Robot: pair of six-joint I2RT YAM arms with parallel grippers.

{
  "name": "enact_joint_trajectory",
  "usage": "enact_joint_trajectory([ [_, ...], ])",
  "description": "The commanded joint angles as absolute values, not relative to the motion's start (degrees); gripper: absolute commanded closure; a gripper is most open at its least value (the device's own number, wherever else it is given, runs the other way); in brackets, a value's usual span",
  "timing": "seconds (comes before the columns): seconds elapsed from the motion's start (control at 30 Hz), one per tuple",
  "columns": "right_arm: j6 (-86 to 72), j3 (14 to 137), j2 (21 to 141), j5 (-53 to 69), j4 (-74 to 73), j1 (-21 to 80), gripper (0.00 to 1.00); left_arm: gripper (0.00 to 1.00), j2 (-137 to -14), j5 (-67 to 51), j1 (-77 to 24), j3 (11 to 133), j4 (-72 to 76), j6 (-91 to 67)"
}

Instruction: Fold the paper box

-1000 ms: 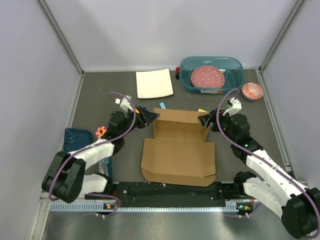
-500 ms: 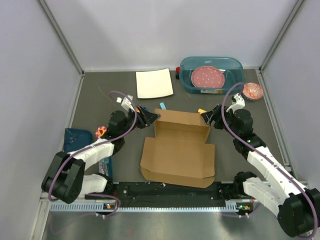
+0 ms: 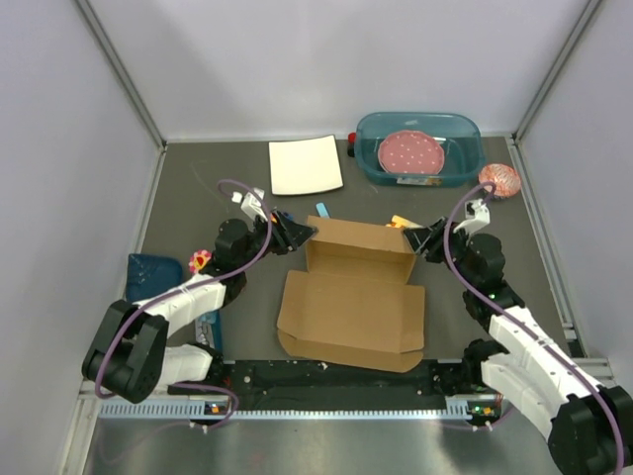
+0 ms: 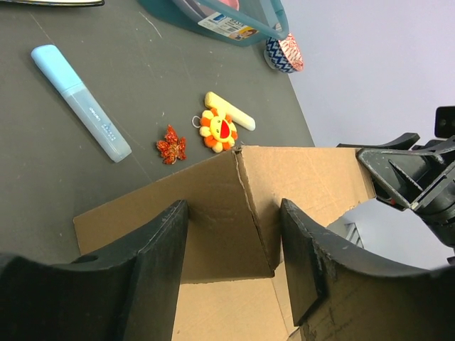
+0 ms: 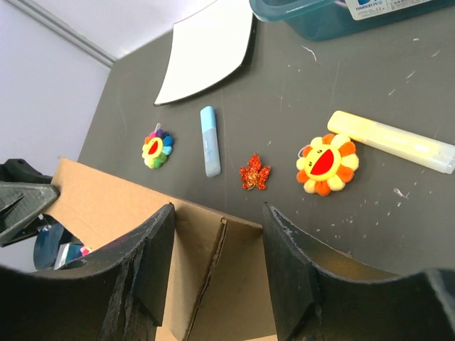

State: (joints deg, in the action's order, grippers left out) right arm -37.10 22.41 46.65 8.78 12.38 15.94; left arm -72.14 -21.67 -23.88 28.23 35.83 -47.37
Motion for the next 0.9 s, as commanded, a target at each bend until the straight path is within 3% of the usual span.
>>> enact_joint_trajectory([
  [0.0, -37.7, 16.5, 46.3, 9.2, 6.3, 15.7, 0.52, 0.49, -73.2, -23.0, -24.3, 25.2, 34.2, -46.0],
  [0.33, -40.0, 10.5, 45.5, 9.8, 7.1, 15.7, 0.54, 0.59, -76.1, -22.8, -24.5, 17.4, 40.0, -47.5],
  [0.63, -40.0, 11.2, 44.5, 12.7, 4.4, 15.8, 0.53, 0.61, -78.2, -22.9, -25.0, 14.0, 42.9, -47.5],
  [0.7, -40.1, 11.9, 43.2, 12.5, 2.7, 15.8, 0.50, 0.61, -77.5, -22.9, -25.0, 14.5, 42.9, -47.5],
  [0.77, -40.7, 14.5, 41.1, 11.6, 1.4, 15.8, 0.38, 0.60, -76.2, -23.3, -25.0, 15.6, 41.3, -47.6],
  [0.87, -41.2, 19.9, 40.5, 10.4, -1.7, 15.8, 0.29, 0.56, -74.6, -23.8, -25.0, 18.4, 38.6, -47.9],
])
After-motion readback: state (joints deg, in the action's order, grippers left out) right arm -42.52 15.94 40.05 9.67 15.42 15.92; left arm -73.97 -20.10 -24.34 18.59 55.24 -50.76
